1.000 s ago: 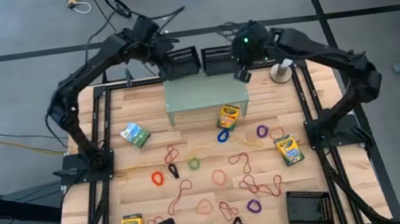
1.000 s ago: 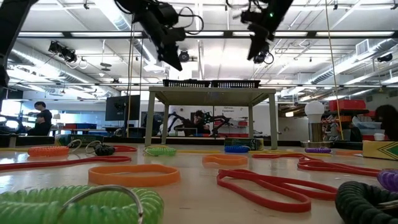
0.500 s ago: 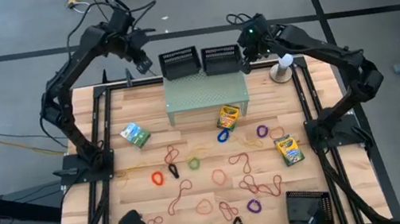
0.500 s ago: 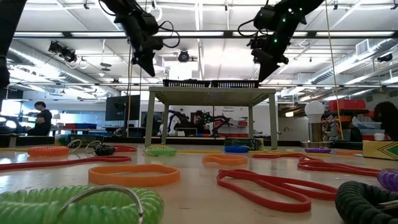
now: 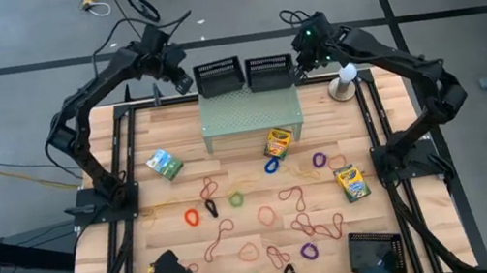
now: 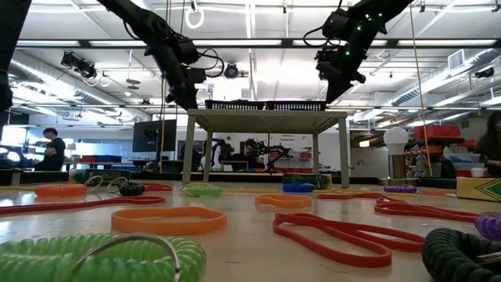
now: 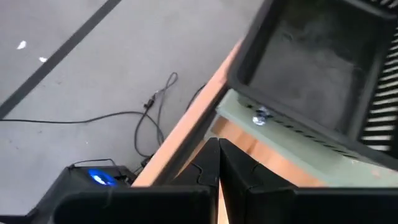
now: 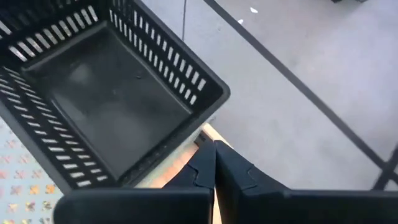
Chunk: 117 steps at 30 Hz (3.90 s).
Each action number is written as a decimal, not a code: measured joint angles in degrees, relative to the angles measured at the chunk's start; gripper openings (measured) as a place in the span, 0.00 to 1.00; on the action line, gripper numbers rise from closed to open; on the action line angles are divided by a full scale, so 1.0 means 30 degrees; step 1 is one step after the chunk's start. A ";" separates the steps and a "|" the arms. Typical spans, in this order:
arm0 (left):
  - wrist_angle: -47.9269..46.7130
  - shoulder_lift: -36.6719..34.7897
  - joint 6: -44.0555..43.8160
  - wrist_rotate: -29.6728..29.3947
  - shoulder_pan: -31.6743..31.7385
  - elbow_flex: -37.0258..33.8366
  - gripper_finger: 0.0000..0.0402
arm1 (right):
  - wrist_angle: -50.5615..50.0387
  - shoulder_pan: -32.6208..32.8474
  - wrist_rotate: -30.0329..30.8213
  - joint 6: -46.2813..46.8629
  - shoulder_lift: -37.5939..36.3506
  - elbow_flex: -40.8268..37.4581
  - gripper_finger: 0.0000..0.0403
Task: Pick & Place Office Desk Supplies
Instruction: Adjust the left black bin on the shelf, then put the black bin on the shelf
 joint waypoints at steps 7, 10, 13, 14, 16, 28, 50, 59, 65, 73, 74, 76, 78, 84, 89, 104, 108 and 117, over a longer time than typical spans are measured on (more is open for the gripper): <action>0.1237 0.0000 0.0066 -0.0039 -0.0134 -0.0007 0.02 | 0.0583 -0.0092 -0.0408 0.0148 0.0517 -0.0007 0.01; 0.1371 0.0000 0.0261 -0.0033 -0.0262 -0.0007 0.02 | 0.1203 -0.0092 -0.0400 0.0273 0.0510 -0.0007 0.01; 0.1423 0.0000 0.0378 -0.0028 -0.0314 -0.0007 0.02 | 0.1552 -0.0092 -0.0415 0.0501 0.0510 -0.0007 0.01; 0.1517 0.0000 0.0385 -0.0031 -0.0380 -0.0007 0.02 | 0.1699 -0.0092 -0.0427 0.0501 0.0510 -0.0007 0.01; 0.1797 0.0000 0.0393 -0.0028 -0.0386 -0.0007 0.02 | 0.1943 -0.0082 -0.0434 0.0491 0.0510 -0.0007 0.01; 0.3047 0.0000 0.0400 0.0690 -0.0510 -0.0007 0.02 | 0.3118 0.0270 -0.0482 0.0049 -0.0589 -0.0007 0.01; 0.2925 -0.4394 0.0576 0.1485 -0.0830 -0.1434 0.02 | 0.1968 0.4131 0.0204 -0.0864 -0.2013 -0.0102 0.01; 1.1683 -1.2345 -0.2619 0.2668 -0.4057 -1.2569 0.02 | 0.8395 0.9882 0.0495 0.1458 -0.4525 -0.6211 0.01; 1.8120 -1.6055 -0.5072 0.2006 -0.7320 -1.8854 0.02 | 0.8556 1.4468 0.2887 0.3949 -0.5109 -0.7847 0.00; 2.1099 -1.6611 -0.6897 0.1815 -1.0509 -2.2083 0.02 | 0.2898 2.0286 0.5258 0.9869 -0.5052 -0.7570 0.01; 2.1627 -1.6500 -0.6730 0.1532 -1.0965 -2.2364 0.02 | 0.2188 2.0986 0.5293 1.0825 -0.4968 -0.7570 0.01; 2.2654 -1.6329 -0.6473 0.0771 -1.1809 -2.2921 0.02 | 0.0942 2.2404 0.5280 1.2820 -0.4735 -0.7570 0.01; 2.3592 -1.6276 -0.6509 0.0007 -1.2545 -2.3263 0.02 | 0.0091 2.3754 0.5239 1.4857 -0.4341 -0.7443 0.01; 2.4617 -1.6160 -0.6710 -0.1657 -1.4394 -2.3472 0.02 | -0.2046 2.7681 0.4161 1.8635 -0.1733 -0.5768 0.03; 2.4775 -1.5756 -0.6174 -0.3393 -1.5177 -2.3474 0.02 | -0.4617 2.9525 0.2112 2.2382 0.0831 -0.4534 0.14; 2.7109 -1.3075 -0.6150 -0.4064 -1.6114 -2.3474 0.02 | -0.5753 3.2317 -0.1065 2.6790 0.1297 -0.6498 0.37; 2.8126 -1.2165 -0.6033 -0.3998 -1.6145 -2.3467 0.02 | -0.4323 3.2293 -0.1765 2.6786 0.1289 -0.7745 0.37; 2.9047 -1.0930 -0.6275 -0.3993 -1.6143 -2.3459 0.02 | -0.2750 3.2180 -0.3190 2.5730 0.1289 -0.8998 0.34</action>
